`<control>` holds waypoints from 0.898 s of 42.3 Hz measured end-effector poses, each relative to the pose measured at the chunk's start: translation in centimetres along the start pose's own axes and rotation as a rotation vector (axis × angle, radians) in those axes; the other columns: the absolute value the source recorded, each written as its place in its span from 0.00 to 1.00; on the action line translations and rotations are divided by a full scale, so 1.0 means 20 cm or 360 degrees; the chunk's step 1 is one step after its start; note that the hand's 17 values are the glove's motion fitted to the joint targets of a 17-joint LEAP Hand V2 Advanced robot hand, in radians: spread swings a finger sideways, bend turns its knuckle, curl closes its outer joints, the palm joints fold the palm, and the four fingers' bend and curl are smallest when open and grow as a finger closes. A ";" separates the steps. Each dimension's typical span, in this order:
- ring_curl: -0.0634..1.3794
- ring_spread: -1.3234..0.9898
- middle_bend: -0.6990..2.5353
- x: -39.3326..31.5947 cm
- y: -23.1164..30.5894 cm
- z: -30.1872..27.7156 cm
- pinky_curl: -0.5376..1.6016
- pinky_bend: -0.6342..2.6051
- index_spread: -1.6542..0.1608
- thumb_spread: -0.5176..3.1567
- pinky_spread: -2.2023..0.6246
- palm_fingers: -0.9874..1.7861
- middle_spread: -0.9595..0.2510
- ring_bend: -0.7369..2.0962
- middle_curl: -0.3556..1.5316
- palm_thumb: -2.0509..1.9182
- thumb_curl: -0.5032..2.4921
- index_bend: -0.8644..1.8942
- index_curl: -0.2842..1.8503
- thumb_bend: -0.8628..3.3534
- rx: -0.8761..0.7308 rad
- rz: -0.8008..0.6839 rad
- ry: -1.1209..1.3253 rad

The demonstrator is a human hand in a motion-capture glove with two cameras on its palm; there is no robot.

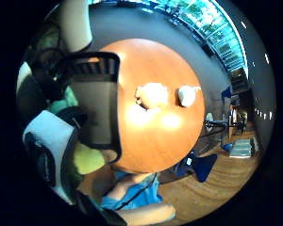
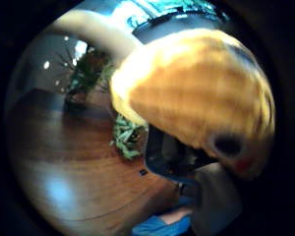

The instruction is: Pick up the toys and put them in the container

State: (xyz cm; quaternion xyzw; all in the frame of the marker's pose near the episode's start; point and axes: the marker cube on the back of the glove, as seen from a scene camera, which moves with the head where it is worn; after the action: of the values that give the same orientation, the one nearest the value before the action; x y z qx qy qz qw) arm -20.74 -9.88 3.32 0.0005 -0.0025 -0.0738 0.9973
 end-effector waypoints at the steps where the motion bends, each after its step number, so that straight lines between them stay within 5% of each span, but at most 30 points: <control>1: 0.42 0.39 0.40 0.00 0.00 0.01 0.46 0.52 0.73 0.41 0.63 0.72 0.41 0.65 0.57 0.67 0.41 0.35 0.25 0.22 -0.0033 -0.0004 -0.0010; 11: 0.42 0.46 0.32 0.01 0.02 0.01 0.48 0.58 0.75 0.43 0.66 0.51 0.60 0.65 0.54 0.50 0.32 0.32 0.20 0.17 -0.0113 -0.0072 -0.0005; 17: 0.37 0.52 0.26 0.13 0.02 -0.05 0.50 0.65 0.75 0.43 0.72 0.33 0.72 0.54 0.50 0.49 0.30 0.37 0.21 0.18 -0.0144 -0.0037 0.0059; 24: 0.28 0.57 0.25 0.15 -0.09 -0.10 0.48 0.66 0.75 0.44 0.76 0.28 0.78 0.46 0.45 0.50 0.28 0.36 0.22 0.19 -0.0078 0.0229 0.0224; 31: 0.26 0.59 0.26 0.35 -0.12 -0.16 0.46 0.65 0.75 0.45 0.78 0.28 0.81 0.43 0.43 0.51 0.27 0.35 0.22 0.19 -0.0022 0.0067 0.0286; 38: 0.25 0.60 0.26 0.68 -0.20 -0.19 0.45 0.64 0.75 0.45 0.80 0.28 0.82 0.42 0.41 0.51 0.27 0.35 0.22 0.20 0.0039 0.0424 0.0285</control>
State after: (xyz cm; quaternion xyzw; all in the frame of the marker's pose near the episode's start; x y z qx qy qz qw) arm -7.89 -15.81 -0.34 0.0189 0.0854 0.0594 0.9944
